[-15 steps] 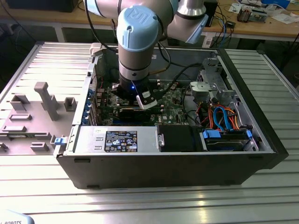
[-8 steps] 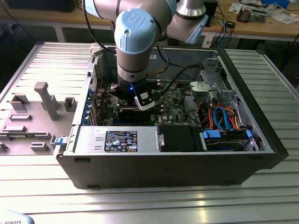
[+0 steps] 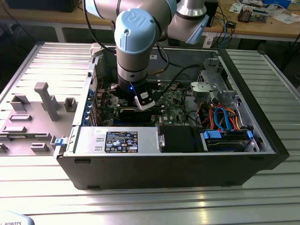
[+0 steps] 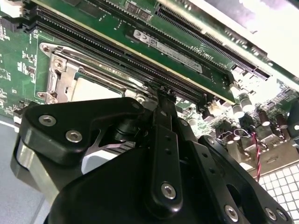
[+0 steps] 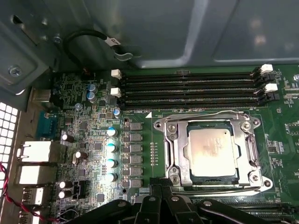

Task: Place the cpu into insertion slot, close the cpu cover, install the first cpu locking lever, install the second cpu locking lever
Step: 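Install the second cpu locking lever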

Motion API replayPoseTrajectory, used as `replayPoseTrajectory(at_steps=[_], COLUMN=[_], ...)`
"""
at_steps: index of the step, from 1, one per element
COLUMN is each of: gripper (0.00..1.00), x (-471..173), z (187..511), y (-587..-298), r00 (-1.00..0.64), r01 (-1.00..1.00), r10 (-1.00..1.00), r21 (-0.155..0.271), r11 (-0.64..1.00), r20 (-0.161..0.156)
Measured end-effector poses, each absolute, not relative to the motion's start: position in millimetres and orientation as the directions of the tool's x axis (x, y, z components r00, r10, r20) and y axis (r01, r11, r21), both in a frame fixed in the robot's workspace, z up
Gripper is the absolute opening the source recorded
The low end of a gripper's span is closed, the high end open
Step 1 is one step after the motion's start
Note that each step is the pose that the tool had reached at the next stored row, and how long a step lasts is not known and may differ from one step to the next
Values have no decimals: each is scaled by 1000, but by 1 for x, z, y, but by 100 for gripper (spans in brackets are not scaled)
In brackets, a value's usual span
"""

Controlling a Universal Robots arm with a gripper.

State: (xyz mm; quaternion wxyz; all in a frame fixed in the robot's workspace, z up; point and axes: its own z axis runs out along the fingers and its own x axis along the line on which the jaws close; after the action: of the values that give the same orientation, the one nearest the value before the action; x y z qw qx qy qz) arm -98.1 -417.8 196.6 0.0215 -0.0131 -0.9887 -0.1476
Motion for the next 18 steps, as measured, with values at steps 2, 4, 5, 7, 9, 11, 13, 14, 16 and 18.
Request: replayPoseTrajectory(at_steps=[2, 4, 5, 7, 9, 11, 13, 14, 16, 18], gripper=[11, 11, 11, 11, 11, 11, 11, 11, 11, 11], x=[-98, -98, -98, -98, -99, -99, -99, -99, -99, -99], z=[196, 196, 196, 195, 195, 194, 194, 196, 204, 209], y=[-417, -416, -416, -415, -415, -417, -419, -419, -419, -419], r00=[-999, -999, -999, -999, -999, -999, -999, -999, -999, -999], r01=[32, 32, 32, 32, 32, 32, 33, 32, 32, 33], r10=[20, 20, 20, 20, 19, 20, 20, 20, 19, 20], r21=[292, 292, 293, 294, 294, 295, 296, 296, 297, 297], r11=[956, 956, 956, 955, 955, 955, 955, 955, 954, 954], r20=[47, 47, 46, 46, 47, 46, 46, 46, 47, 47])
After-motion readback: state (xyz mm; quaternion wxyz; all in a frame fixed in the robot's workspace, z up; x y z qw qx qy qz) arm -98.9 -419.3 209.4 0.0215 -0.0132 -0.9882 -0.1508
